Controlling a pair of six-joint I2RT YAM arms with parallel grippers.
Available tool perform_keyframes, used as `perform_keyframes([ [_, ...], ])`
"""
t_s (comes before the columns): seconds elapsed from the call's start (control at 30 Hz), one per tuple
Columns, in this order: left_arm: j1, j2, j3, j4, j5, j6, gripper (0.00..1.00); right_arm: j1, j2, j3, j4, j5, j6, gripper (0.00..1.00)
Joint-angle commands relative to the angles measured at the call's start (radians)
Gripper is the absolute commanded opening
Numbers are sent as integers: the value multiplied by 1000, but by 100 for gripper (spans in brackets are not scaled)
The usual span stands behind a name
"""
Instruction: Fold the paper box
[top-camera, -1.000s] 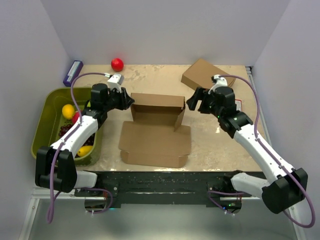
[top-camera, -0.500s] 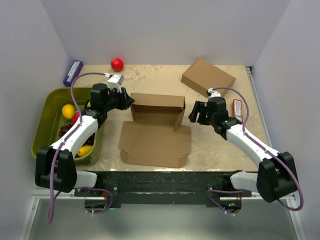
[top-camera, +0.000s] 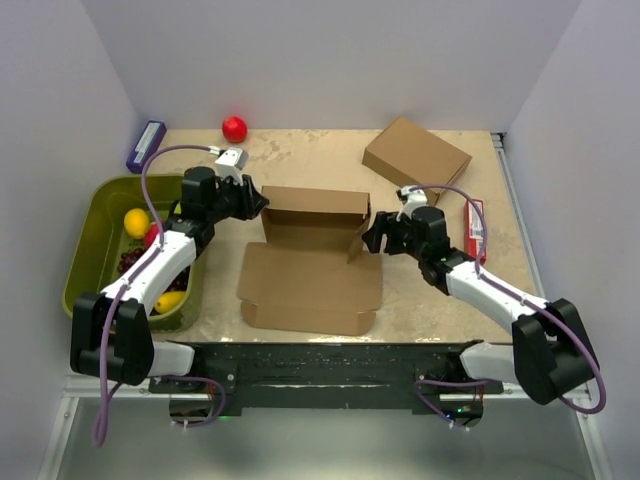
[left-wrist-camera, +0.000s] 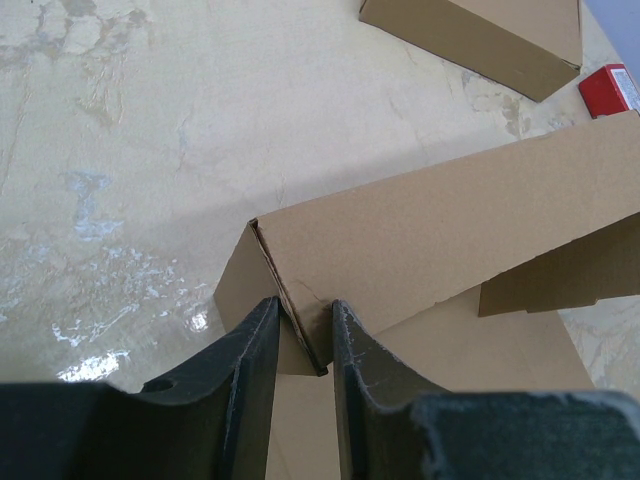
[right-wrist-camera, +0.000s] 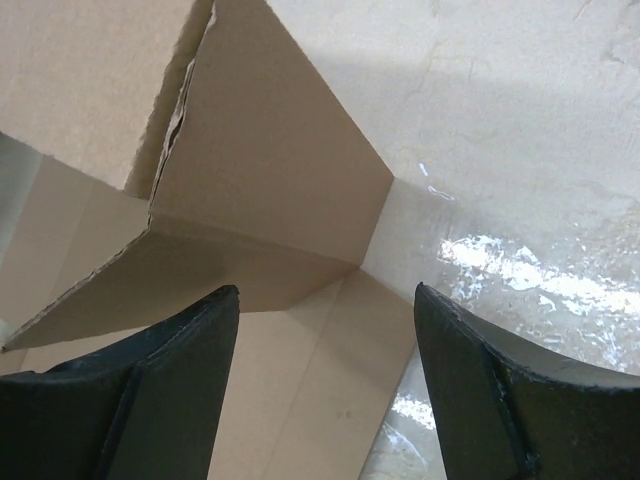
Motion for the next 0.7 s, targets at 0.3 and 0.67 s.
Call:
perform_keyframes([
  [0.3, -11, 26, -18, -145, 20, 51, 30, 21, 40, -42, 342, -77, -86, 75],
  [0.67, -13, 31, -16, -147, 21, 51, 30, 61, 116, -8, 426, -48, -128, 75],
])
